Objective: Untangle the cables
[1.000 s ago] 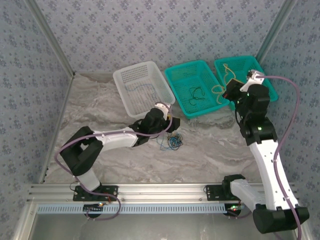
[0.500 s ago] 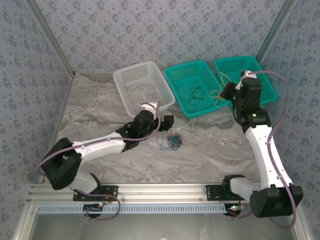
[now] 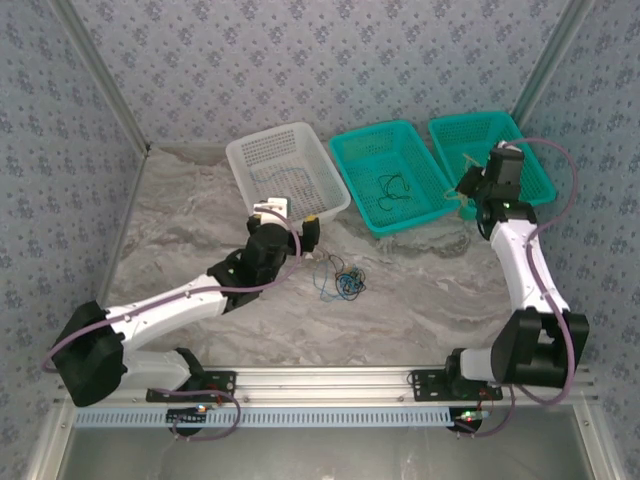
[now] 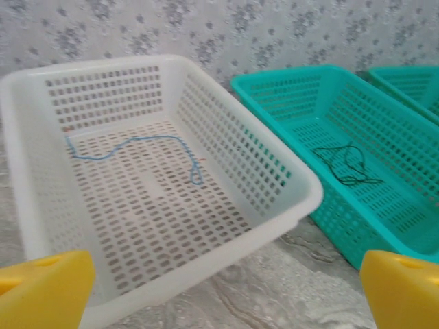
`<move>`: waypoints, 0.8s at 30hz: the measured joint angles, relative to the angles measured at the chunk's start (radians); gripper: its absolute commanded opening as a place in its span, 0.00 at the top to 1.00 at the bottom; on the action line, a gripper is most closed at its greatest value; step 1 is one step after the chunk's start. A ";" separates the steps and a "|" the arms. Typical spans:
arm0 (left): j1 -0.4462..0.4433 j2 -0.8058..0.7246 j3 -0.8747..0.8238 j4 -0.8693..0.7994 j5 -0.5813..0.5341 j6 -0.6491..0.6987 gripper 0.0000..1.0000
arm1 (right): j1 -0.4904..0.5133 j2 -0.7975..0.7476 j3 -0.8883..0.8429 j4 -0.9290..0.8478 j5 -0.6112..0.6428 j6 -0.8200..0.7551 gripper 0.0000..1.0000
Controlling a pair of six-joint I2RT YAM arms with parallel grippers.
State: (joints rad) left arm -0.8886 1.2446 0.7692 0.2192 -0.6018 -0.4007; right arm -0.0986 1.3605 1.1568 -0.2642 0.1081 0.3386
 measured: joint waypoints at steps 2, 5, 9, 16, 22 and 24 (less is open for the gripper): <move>0.008 -0.013 -0.017 -0.001 -0.026 -0.004 0.01 | -0.009 0.071 0.048 0.005 0.034 -0.017 1.00; 0.028 -0.034 -0.052 0.000 -0.052 -0.019 0.01 | -0.013 0.187 0.146 0.008 0.092 -0.032 1.00; 0.050 -0.054 -0.073 -0.022 -0.070 -0.035 0.01 | -0.015 0.326 0.261 0.018 0.174 -0.041 1.00; 0.054 -0.060 -0.072 -0.075 -0.080 -0.038 0.01 | -0.050 0.561 0.531 -0.017 0.287 -0.064 1.00; 0.058 -0.060 -0.072 -0.090 -0.082 -0.038 0.01 | -0.069 0.630 0.693 -0.040 0.361 -0.093 1.00; 0.058 -0.060 -0.072 -0.090 -0.082 -0.038 0.01 | -0.069 0.630 0.720 -0.042 0.369 -0.101 1.00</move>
State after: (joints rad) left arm -0.8310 1.1847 0.6971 0.1287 -0.6838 -0.4389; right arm -0.1680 1.9907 1.8767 -0.3058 0.4767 0.2375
